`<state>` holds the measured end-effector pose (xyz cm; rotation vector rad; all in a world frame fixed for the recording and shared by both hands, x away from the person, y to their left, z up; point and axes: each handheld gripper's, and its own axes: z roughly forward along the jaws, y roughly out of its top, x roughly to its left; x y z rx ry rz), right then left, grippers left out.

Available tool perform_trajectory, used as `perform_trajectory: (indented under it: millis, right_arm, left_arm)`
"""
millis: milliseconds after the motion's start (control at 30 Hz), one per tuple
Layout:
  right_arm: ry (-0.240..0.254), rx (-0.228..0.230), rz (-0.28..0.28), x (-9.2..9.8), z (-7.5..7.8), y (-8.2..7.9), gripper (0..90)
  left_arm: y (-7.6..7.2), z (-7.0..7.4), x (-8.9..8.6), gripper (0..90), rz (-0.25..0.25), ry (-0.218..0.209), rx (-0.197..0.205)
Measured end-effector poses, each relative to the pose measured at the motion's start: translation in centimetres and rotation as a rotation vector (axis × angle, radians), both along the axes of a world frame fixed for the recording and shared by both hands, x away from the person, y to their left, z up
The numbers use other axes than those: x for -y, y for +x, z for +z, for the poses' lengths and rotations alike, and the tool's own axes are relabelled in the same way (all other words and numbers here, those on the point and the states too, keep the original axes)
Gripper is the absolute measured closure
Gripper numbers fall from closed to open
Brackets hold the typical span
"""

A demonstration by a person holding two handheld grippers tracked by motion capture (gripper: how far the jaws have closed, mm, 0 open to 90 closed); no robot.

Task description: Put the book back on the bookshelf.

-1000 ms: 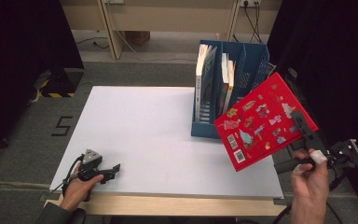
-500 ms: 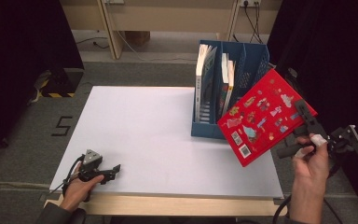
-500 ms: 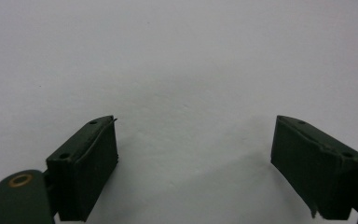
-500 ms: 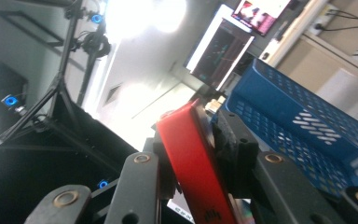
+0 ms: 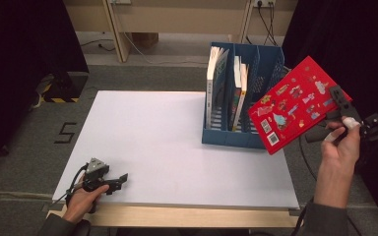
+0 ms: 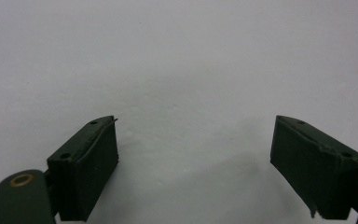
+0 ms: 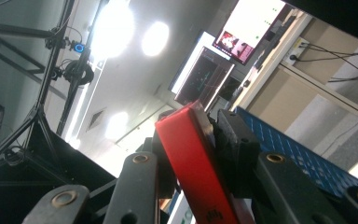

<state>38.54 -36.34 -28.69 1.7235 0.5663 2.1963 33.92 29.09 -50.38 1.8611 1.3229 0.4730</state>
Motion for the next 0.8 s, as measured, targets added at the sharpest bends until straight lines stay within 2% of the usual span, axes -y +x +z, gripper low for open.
perform_trajectory:
  millis: [33,267,433,567,700,800]
  right_arm:
    - [-0.018,0.003,-0.002,0.1,0.2,0.5,69.9]
    - [0.027,-0.018,-0.039,0.5,0.5,4.4,69.6]
    - [-0.003,-0.024,-0.056,0.6,1.5,6.2,69.4]
    - [-0.023,-0.038,-0.054,0.8,2.3,7.0,69.5]
    - [-0.015,-0.024,-0.062,1.2,2.9,6.9,69.5]
    - [-0.038,-0.028,-0.074,1.6,3.3,6.8,69.3]
  left_arm:
    - [0.0,0.0,0.0,14.4,0.000,-0.003,0.000]
    - [-0.2,0.0,-0.1,14.4,-0.005,-0.017,-0.001]
    - [-0.4,0.0,-0.3,14.5,-0.009,-0.025,-0.004]
    - [-0.5,0.0,-0.3,14.5,-0.007,-0.030,-0.002]
    - [-0.6,0.0,-0.3,14.5,-0.006,-0.034,-0.005]
    - [-0.6,0.0,-0.3,14.4,-0.005,-0.028,-0.005]
